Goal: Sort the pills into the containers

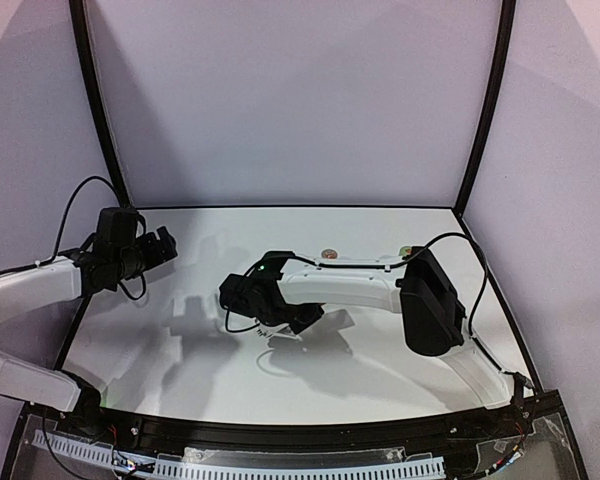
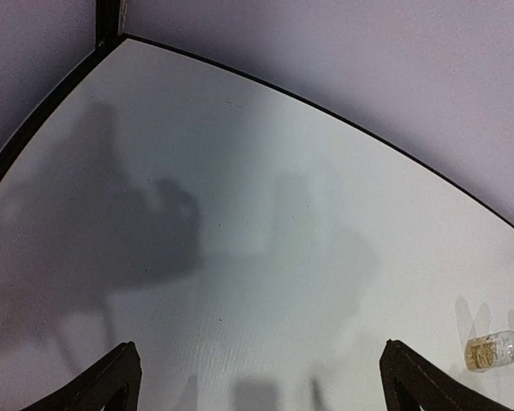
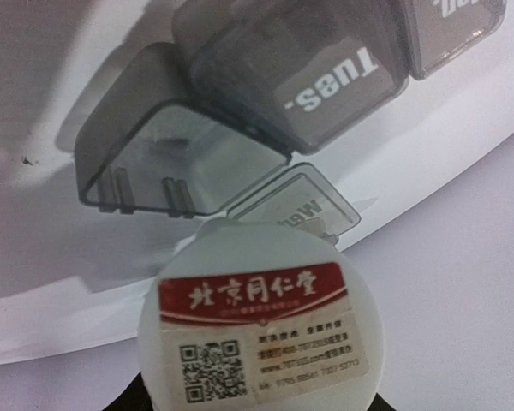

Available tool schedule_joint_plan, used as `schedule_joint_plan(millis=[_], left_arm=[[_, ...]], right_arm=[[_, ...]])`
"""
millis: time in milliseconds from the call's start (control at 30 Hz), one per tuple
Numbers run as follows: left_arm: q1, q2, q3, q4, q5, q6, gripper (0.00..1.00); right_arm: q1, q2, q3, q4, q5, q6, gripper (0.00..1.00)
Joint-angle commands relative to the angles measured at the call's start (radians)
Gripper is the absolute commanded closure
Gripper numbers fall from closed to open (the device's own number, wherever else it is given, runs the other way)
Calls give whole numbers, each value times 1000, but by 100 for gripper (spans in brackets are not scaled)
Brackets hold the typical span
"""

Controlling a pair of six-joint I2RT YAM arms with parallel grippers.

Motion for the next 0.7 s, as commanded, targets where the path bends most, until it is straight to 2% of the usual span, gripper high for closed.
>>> schedule_joint_plan(millis=[0,133,200,300,433,667], left_arm=[[9,-23,-10,-31,-33,18,1],[12,-20,-8,-28,-31,23,1],[15,-19,-8,-27,-28,23,1],[18,-18,-10,-25,-25,26,1],[21,-19,-9,-29,-14,25,1],[22,-13,-1,-37,-3,20,1]], right_arm=[[13,11,5,-35,44,-15,100],[18,29,30,-38,-4,-8,100],[18,28,43,-15,44,-25,100],[13,30,20,7,-50,-40,100],[16,37,56,-30,7,-12,100],[13,33,47,-40,-14,14,100]])
